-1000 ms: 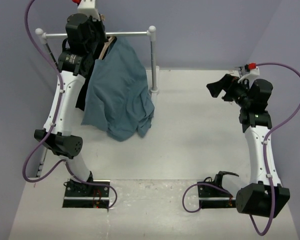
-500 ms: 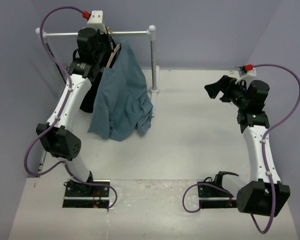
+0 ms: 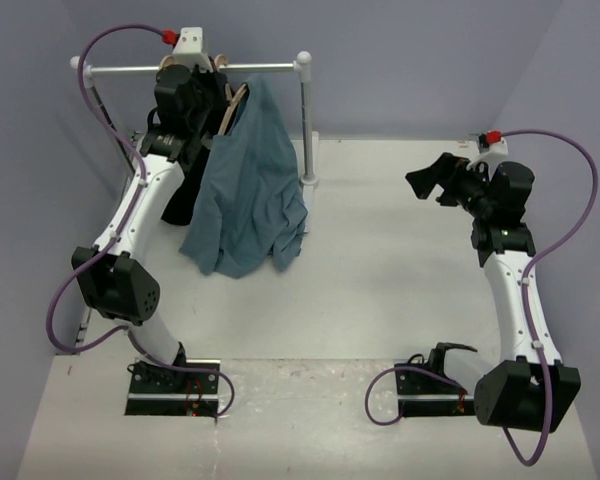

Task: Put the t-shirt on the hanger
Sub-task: Place the hanger at the clothesline.

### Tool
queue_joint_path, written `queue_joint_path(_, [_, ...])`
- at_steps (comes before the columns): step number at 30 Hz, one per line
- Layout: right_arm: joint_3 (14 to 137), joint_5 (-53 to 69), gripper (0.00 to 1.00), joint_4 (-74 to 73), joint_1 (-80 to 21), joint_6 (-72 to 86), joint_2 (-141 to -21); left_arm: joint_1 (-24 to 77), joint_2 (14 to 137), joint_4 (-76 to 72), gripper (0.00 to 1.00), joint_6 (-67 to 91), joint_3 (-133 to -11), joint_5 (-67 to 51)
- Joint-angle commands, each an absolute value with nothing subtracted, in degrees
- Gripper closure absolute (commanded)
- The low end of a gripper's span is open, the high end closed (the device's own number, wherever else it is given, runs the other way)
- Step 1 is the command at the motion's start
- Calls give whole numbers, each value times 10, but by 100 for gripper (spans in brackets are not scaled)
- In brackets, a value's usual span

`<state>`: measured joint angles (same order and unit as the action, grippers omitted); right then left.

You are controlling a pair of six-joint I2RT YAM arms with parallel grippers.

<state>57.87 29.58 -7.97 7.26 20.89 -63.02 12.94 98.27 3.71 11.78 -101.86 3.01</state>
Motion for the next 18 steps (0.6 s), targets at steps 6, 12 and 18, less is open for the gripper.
queue_joint_path(6, [568, 301, 1, -48, 54, 213, -634, 125, 1036, 104, 100, 148, -1130, 48])
queue_joint_path(12, [566, 301, 1, -47, 50, 213, -640, 125, 1061, 140, 100, 151, -1163, 54])
queue_joint_path(18, [563, 302, 1, -47, 47, 210, -640, 125, 1016, 117, 58, 155, -1079, 52])
